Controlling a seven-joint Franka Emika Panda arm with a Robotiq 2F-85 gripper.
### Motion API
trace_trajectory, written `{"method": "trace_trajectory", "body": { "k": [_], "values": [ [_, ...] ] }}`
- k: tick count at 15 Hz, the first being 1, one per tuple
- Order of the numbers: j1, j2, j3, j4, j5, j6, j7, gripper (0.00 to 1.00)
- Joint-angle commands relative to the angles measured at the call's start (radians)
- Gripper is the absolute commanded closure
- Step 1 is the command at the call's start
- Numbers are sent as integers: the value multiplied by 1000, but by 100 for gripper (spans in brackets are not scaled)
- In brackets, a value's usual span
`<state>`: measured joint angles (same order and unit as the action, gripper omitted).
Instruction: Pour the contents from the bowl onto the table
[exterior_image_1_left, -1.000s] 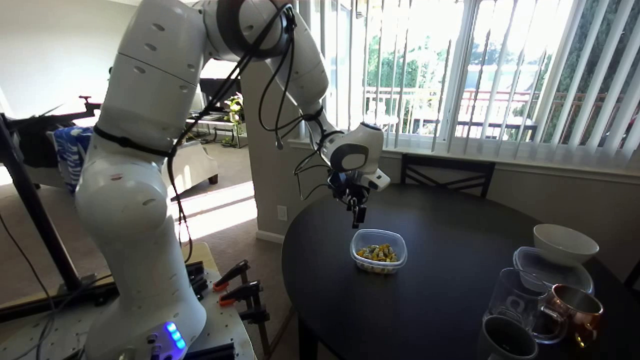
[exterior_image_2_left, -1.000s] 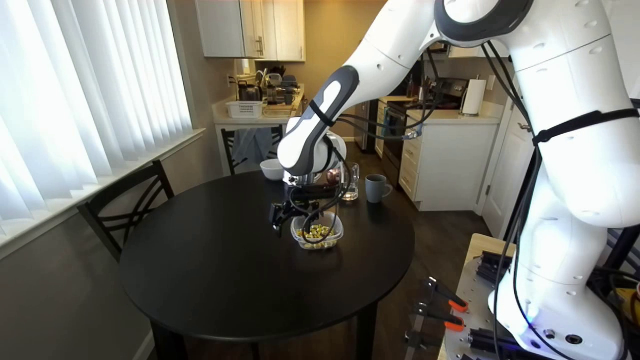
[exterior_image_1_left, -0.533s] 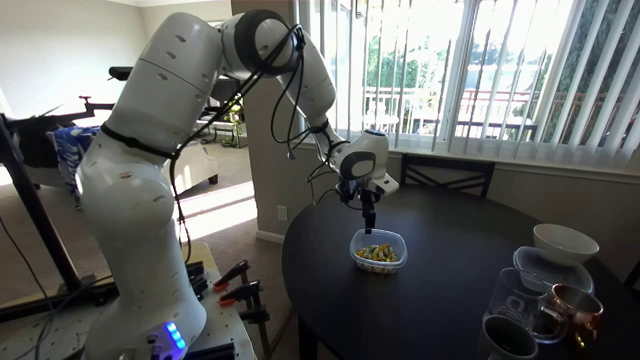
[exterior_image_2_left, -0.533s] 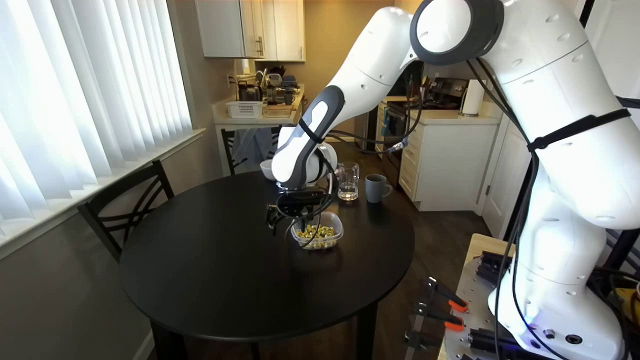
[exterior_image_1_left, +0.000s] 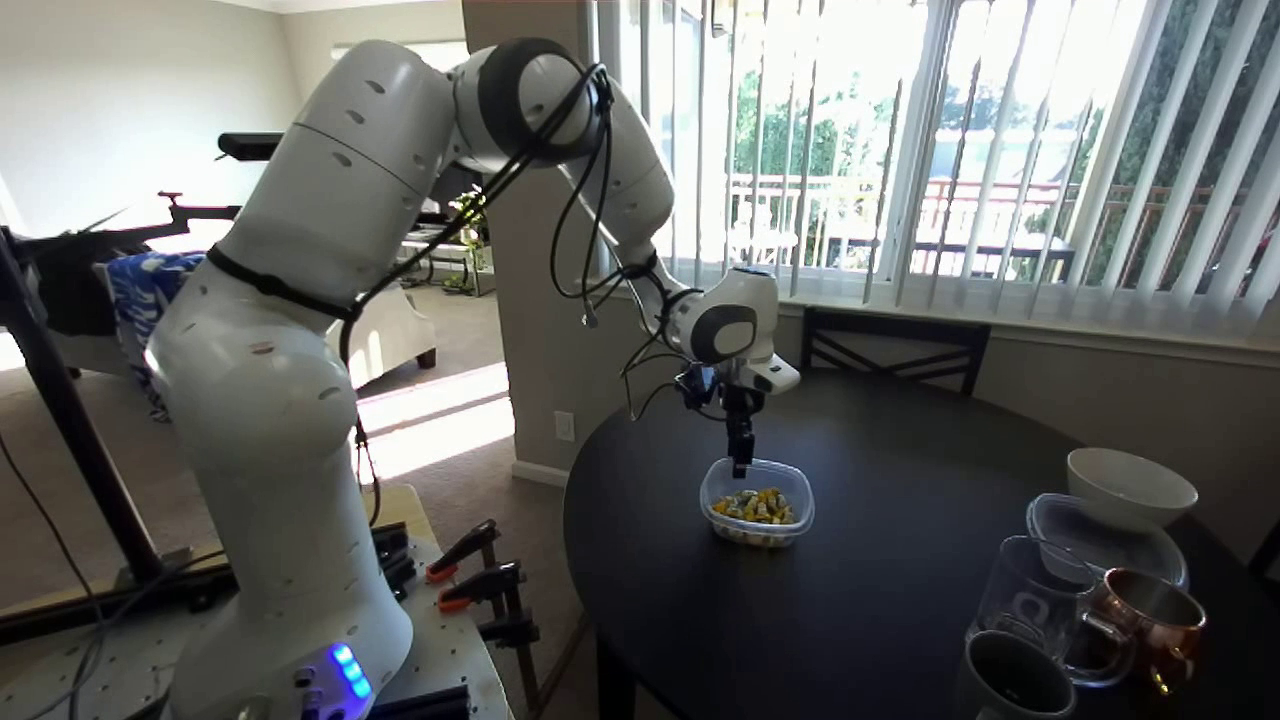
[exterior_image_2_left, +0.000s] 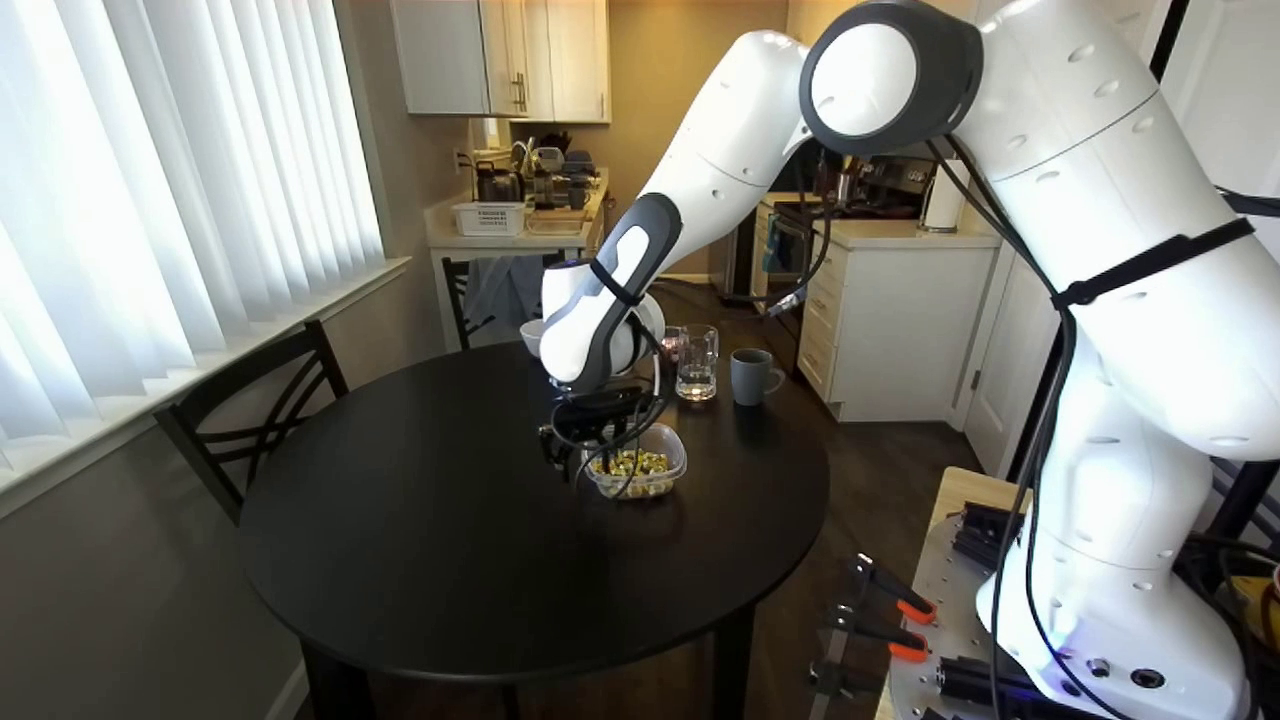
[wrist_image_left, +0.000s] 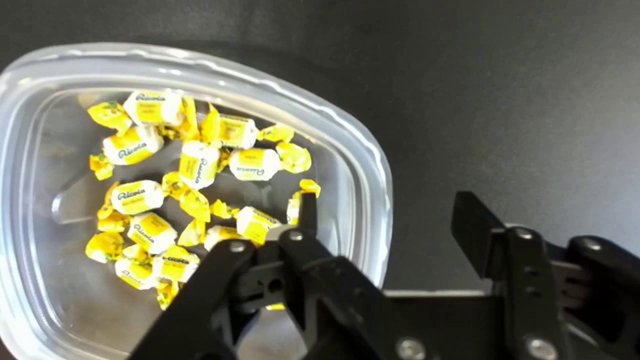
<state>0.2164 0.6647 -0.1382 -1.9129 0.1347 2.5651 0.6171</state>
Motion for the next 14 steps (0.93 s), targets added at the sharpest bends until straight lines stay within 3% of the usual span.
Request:
{"method": "trace_trajectory", "body": {
  "k": [1,7,12,14],
  "values": [
    [13,22,-13,29,-39,-40,39,59],
    [71,-7,-73,1,-114,-14,138,99],
    [92,-38,-84,-10,-172,-17,196,100],
    [62,-76,-41,-28,-157,3,148,99]
  ]
}}
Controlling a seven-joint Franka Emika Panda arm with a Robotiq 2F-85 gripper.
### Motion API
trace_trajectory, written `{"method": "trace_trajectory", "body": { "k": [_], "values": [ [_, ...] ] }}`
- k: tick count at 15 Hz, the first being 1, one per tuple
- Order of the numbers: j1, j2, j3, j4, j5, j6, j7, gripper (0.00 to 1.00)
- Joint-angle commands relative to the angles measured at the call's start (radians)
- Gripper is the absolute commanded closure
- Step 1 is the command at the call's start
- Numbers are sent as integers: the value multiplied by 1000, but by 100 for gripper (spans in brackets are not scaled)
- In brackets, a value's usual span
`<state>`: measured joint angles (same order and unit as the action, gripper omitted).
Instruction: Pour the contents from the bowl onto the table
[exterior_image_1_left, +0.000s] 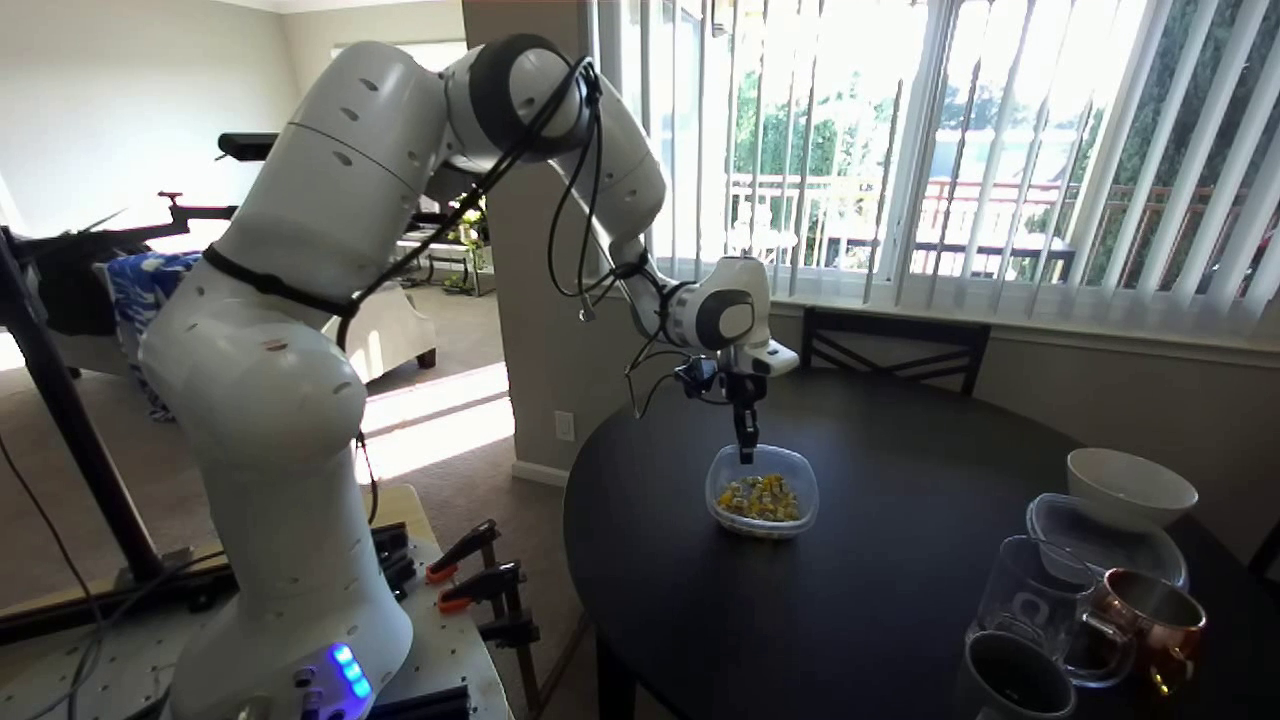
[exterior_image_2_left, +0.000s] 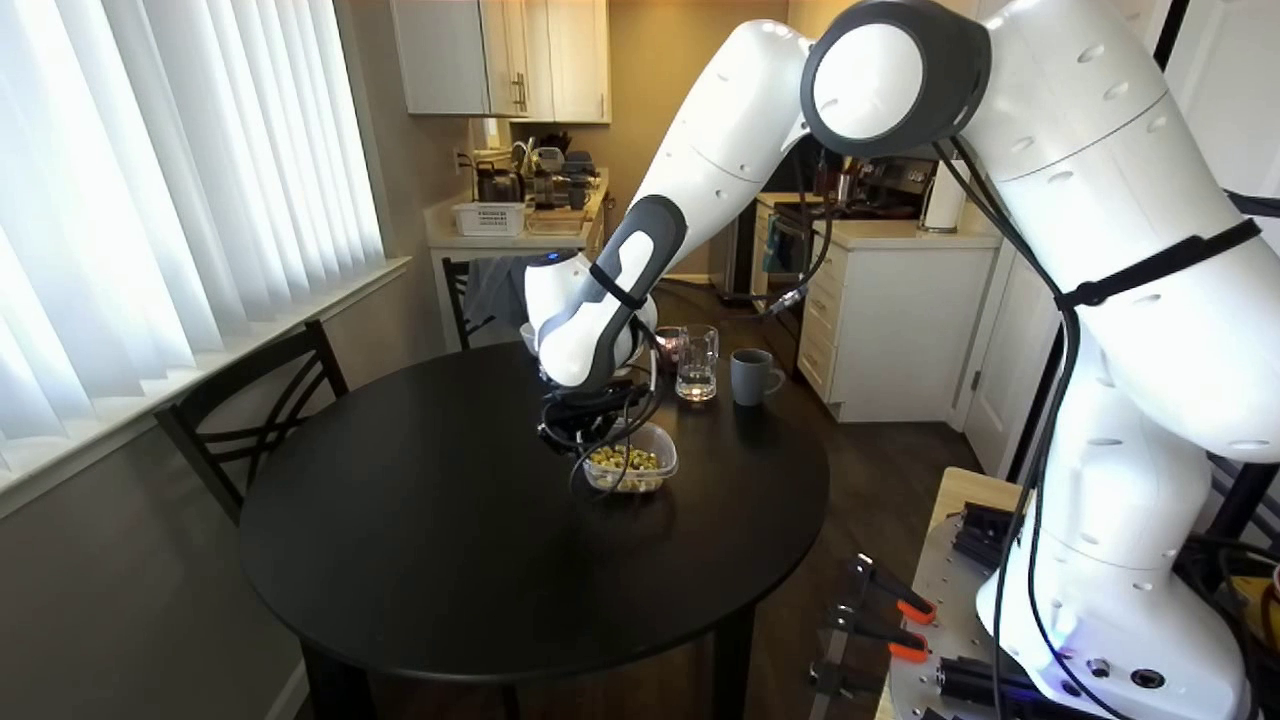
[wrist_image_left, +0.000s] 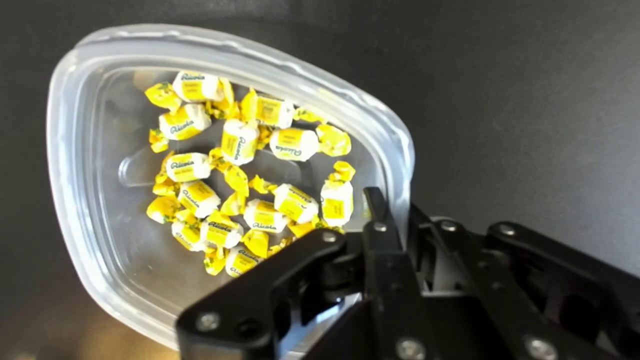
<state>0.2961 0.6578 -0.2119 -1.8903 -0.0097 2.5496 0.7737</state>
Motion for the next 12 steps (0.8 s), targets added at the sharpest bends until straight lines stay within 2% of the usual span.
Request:
{"method": "trace_trajectory", "body": {
  "k": [1,5,7,8,9,10,12],
  "values": [
    [-43,-106,70,-74,10,54,-57,99],
    [-104,-270,167,-214,52,210,-205,99],
    [-173,-344,241,-292,129,296,-329,99],
    [-236,-375,308,-326,184,333,-405,99],
    [-338,-397,412,-362,232,377,-473,99],
    [-386,-410,478,-374,307,399,-545,99],
    [-524,-381,635,-351,421,439,-691,99]
  ]
}}
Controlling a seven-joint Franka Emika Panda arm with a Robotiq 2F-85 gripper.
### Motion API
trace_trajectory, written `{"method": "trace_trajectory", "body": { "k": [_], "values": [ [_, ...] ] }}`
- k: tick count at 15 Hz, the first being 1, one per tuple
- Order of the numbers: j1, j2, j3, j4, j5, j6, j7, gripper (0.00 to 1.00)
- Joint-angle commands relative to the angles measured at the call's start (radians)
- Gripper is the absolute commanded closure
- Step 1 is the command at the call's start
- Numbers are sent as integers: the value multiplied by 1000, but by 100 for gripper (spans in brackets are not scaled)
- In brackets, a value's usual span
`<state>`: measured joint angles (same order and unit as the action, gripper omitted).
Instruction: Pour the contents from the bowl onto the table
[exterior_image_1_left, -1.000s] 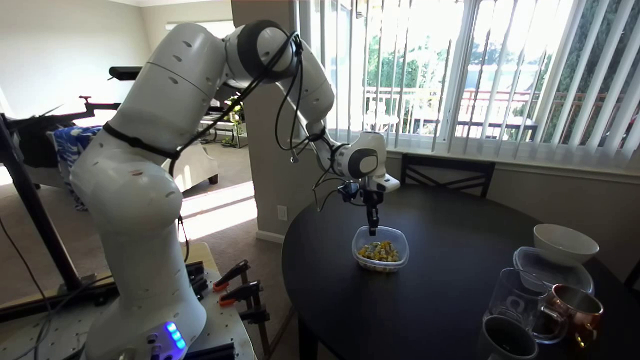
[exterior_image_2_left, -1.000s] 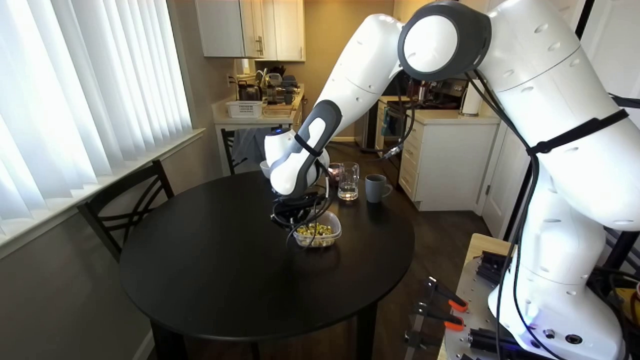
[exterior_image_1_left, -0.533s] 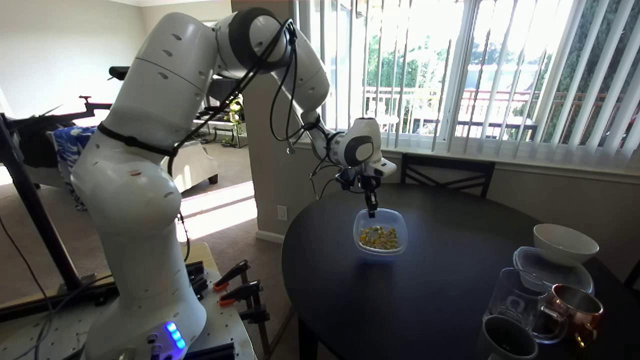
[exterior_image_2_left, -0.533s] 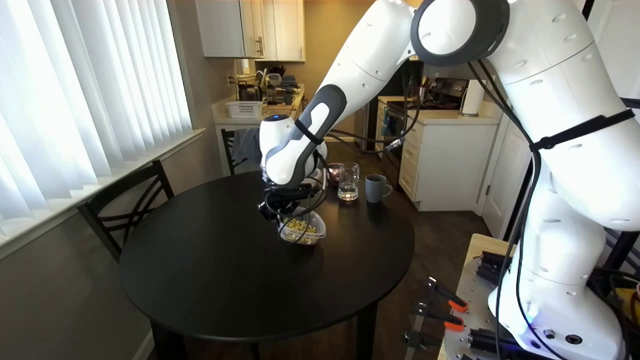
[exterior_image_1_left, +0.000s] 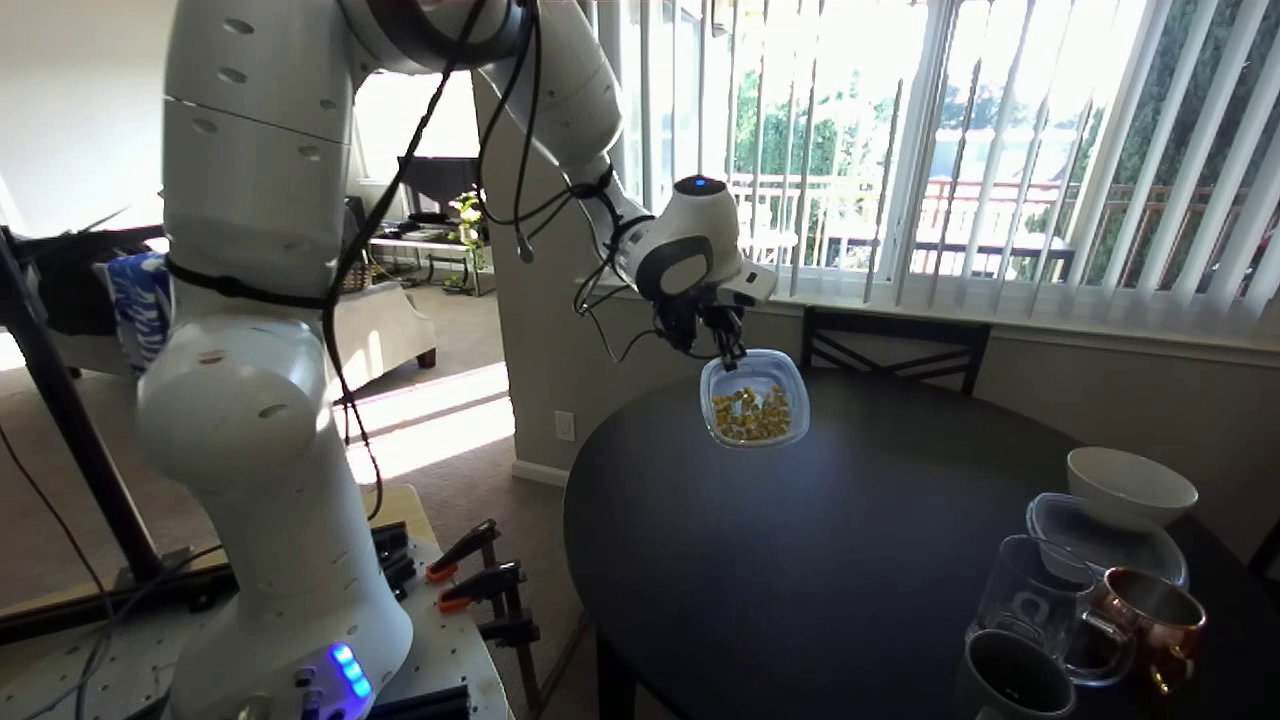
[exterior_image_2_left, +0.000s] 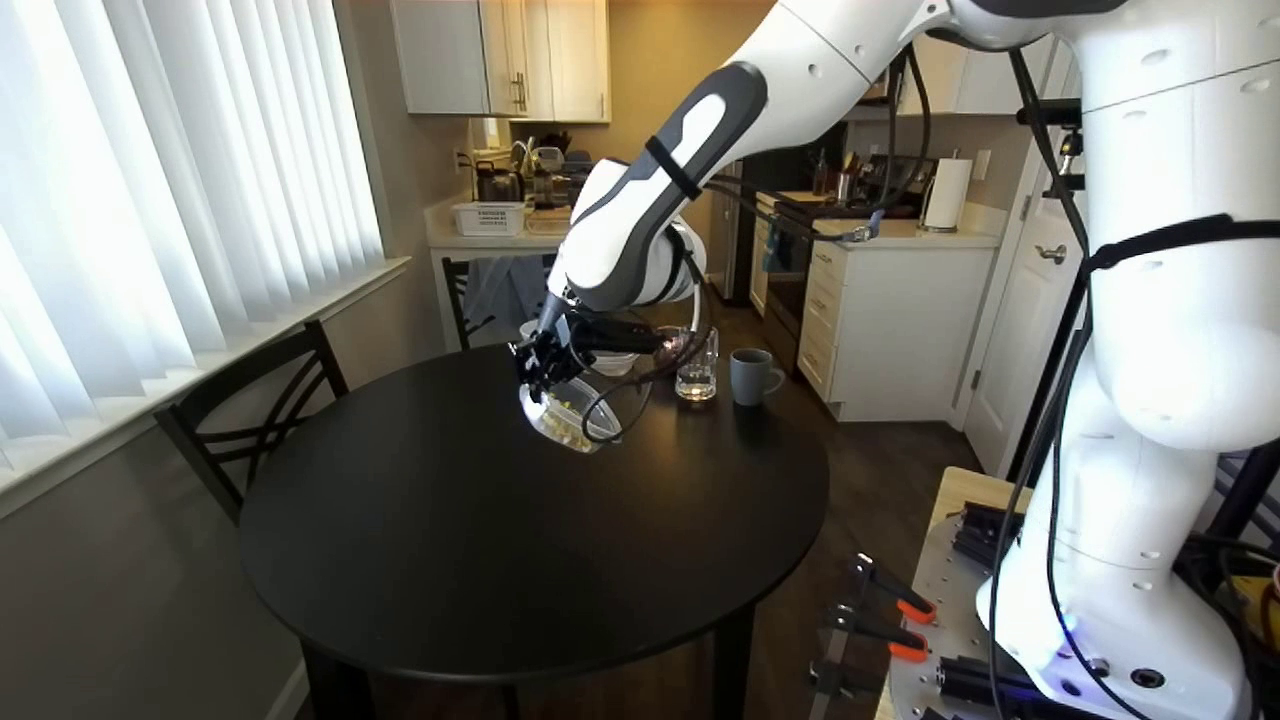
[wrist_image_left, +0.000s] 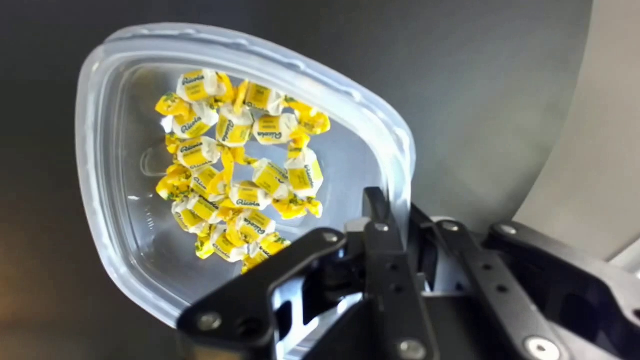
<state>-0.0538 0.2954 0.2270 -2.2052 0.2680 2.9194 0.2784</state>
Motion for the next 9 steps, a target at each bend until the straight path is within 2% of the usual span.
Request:
{"method": "trace_trajectory", "body": {
  "k": [1,6,9],
  "values": [
    [-254,9,275,-12,162,76,-271,99],
    [-640,165,641,54,157,47,-604,99],
    [-871,281,840,96,203,-21,-795,99]
  ]
}}
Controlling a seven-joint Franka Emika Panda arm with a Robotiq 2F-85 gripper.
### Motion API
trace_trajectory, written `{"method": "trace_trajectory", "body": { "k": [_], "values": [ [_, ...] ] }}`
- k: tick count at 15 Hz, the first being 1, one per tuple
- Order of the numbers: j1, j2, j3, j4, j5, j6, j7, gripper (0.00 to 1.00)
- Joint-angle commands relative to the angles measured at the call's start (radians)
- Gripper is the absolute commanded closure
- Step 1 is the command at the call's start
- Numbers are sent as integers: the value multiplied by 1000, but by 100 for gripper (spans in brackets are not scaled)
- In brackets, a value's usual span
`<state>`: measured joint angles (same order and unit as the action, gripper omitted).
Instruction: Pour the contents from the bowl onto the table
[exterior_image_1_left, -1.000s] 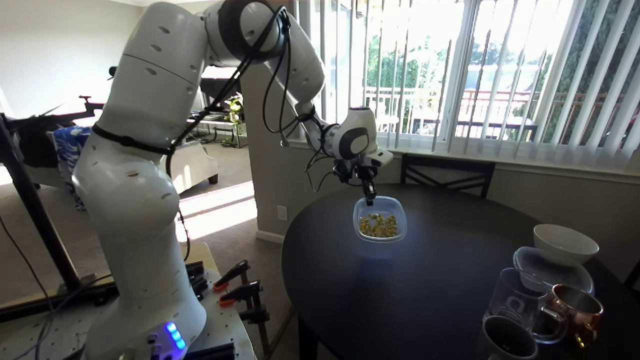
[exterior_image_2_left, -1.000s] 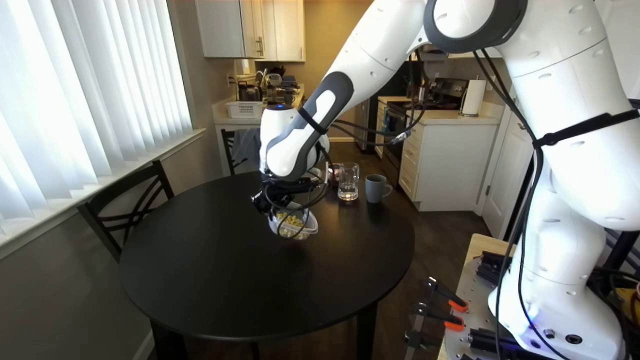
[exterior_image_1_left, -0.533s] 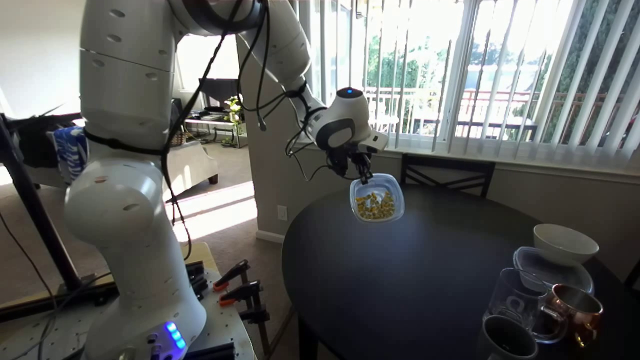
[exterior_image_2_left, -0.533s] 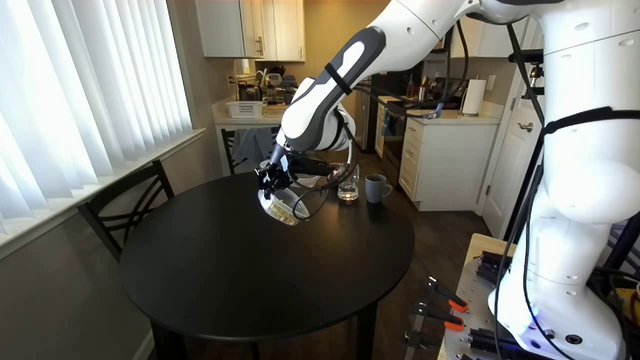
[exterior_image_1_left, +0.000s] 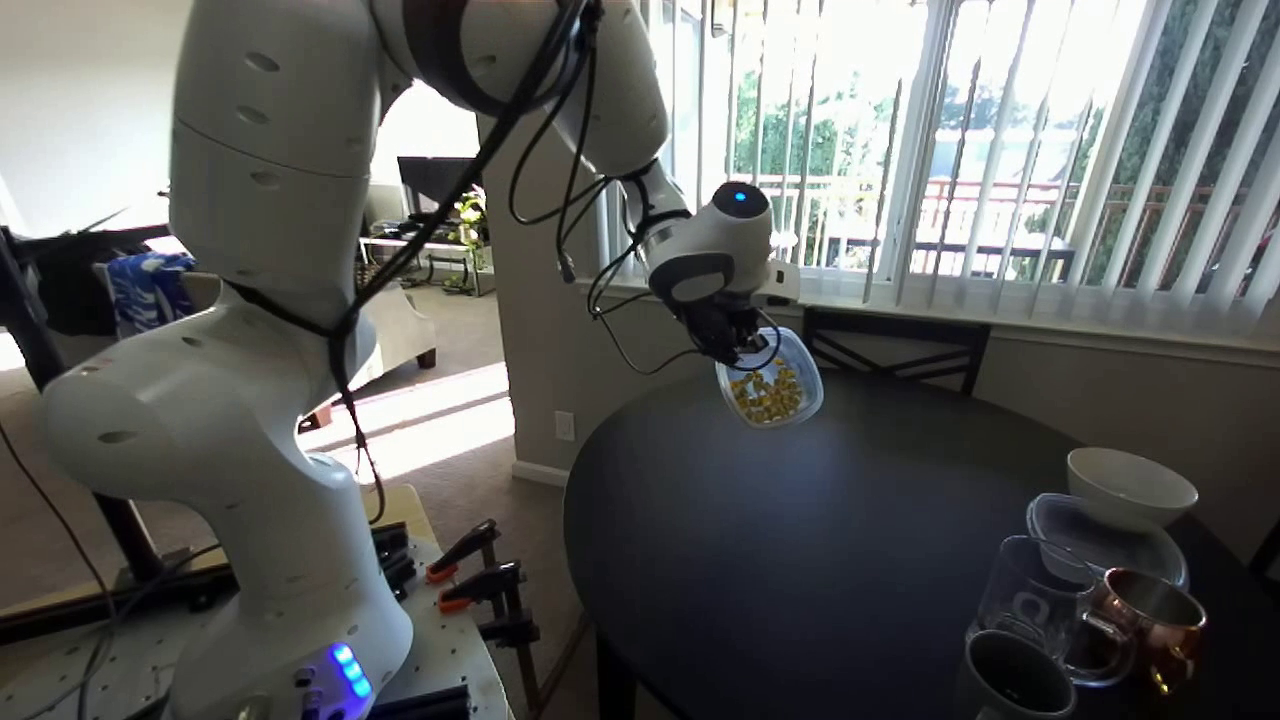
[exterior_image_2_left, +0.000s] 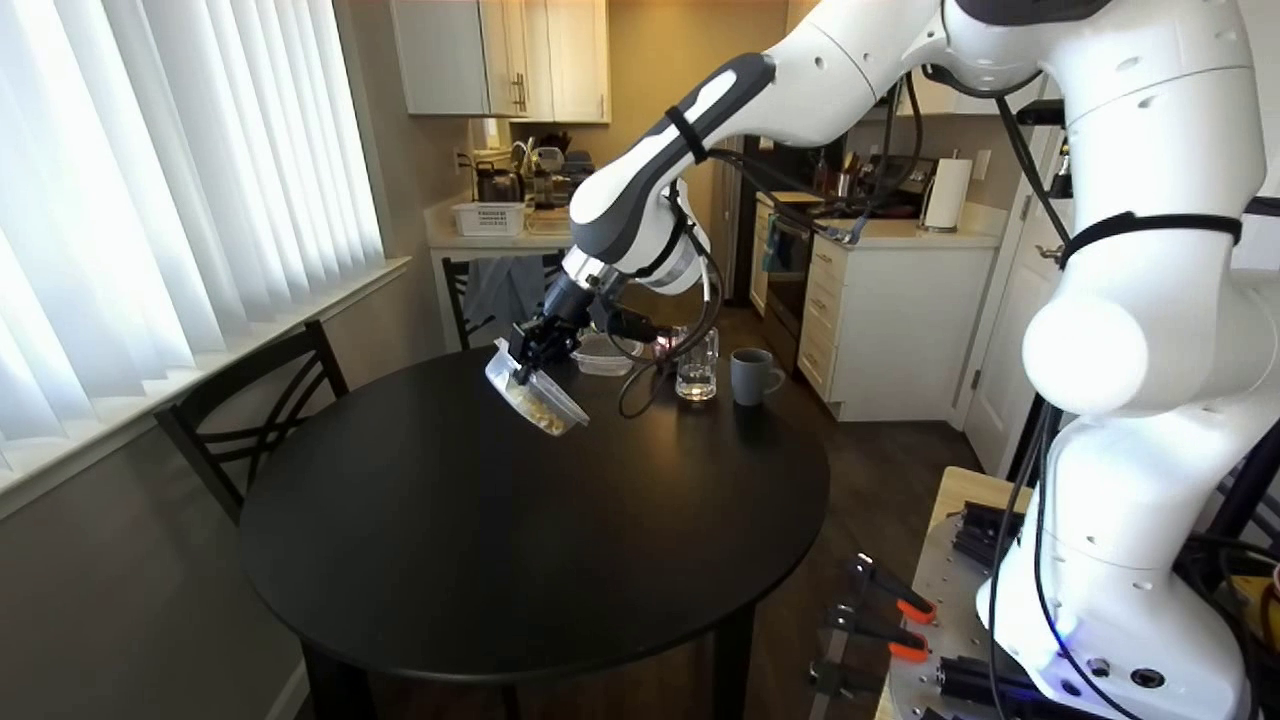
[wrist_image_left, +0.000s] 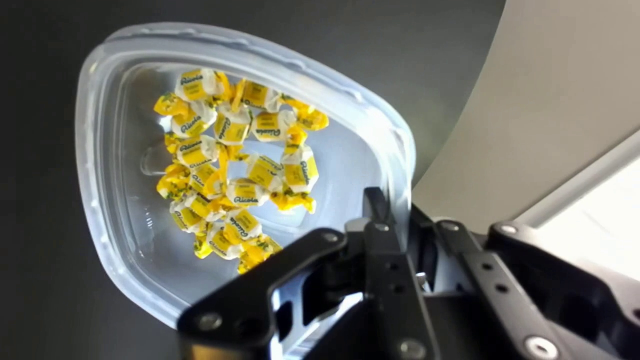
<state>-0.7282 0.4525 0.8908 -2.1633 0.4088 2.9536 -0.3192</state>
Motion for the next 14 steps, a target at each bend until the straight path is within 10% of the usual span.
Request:
{"method": "trace_trajectory", "body": {
  "k": [1,5,14],
  "values": [
    [-245,159,213,67,52,-88,-221,99],
    [-341,266,284,132,26,-292,-267,99],
    [-273,378,200,311,82,-840,-287,99]
  ]
}}
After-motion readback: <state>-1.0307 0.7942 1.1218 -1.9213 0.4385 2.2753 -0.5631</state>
